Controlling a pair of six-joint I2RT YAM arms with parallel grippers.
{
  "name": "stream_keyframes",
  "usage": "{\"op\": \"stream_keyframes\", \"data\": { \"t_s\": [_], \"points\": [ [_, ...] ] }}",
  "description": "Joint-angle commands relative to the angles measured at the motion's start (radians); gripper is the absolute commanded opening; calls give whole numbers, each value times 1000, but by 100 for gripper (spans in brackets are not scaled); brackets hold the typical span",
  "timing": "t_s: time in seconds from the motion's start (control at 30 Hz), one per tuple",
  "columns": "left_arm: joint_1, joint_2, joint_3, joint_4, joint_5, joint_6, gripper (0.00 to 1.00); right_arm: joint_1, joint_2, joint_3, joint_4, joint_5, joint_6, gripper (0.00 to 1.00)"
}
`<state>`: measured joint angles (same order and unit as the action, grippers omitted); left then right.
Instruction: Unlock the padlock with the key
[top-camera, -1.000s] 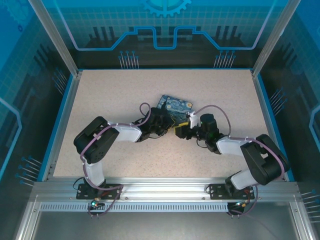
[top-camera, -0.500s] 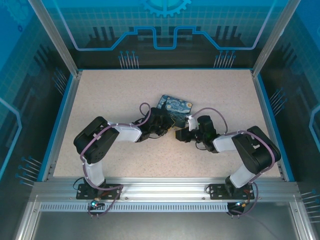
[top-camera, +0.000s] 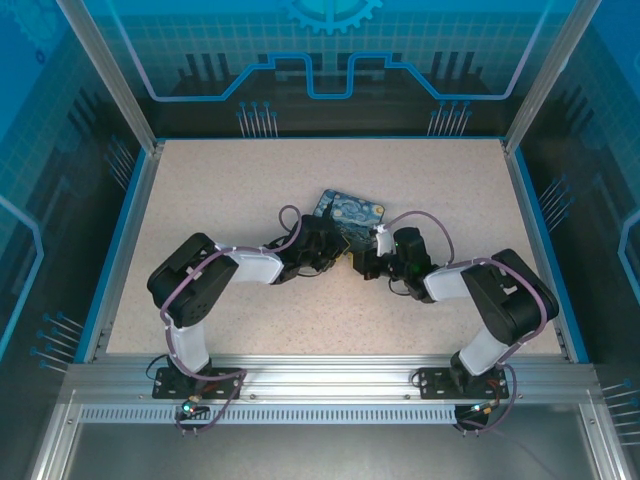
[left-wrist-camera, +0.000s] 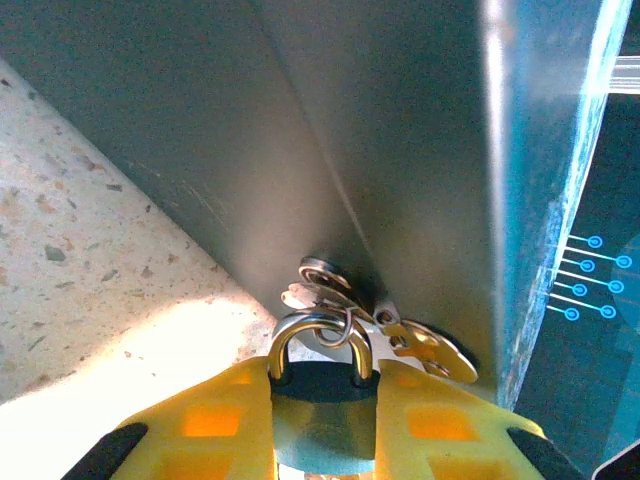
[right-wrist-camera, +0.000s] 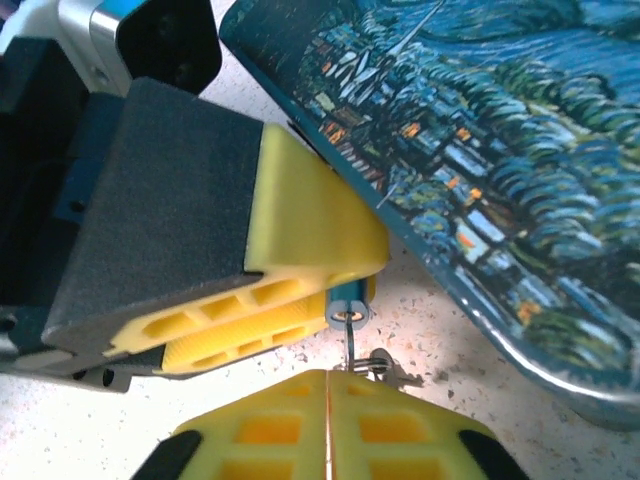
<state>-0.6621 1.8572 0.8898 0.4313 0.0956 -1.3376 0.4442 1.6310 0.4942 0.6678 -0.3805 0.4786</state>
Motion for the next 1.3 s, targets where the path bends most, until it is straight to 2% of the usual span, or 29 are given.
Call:
{"op": "stream_keyframes", "data": {
  "t_s": [0.0, 0.13, 0.43, 0.6, 0.73, 1.03, 1.27],
  "points": [
    [-2, -7, 16, 44, 26, -20, 2, -7, 13, 27, 34, 7, 14, 3],
    [-3, -11, 11, 49, 29, -25, 2, -7, 16, 32, 50, 10, 32, 0],
    [-7, -16, 9, 50, 22, -28, 2, 1, 28, 47, 49, 24, 34, 1],
    [-6, -16, 8, 51, 19, -28, 2, -17, -52, -2, -1, 50, 7, 22],
    [-5, -17, 12, 46, 20, -26, 2, -24, -79, -17, -49, 40, 9, 33],
    [-4, -20, 19, 37, 21, -20, 2, -22, -4, -8, -28, -20, 35, 34],
    [-4, -21, 21, 35, 20, -20, 2, -15, 23, 29, -15, -30, 38, 28]
  ]
}}
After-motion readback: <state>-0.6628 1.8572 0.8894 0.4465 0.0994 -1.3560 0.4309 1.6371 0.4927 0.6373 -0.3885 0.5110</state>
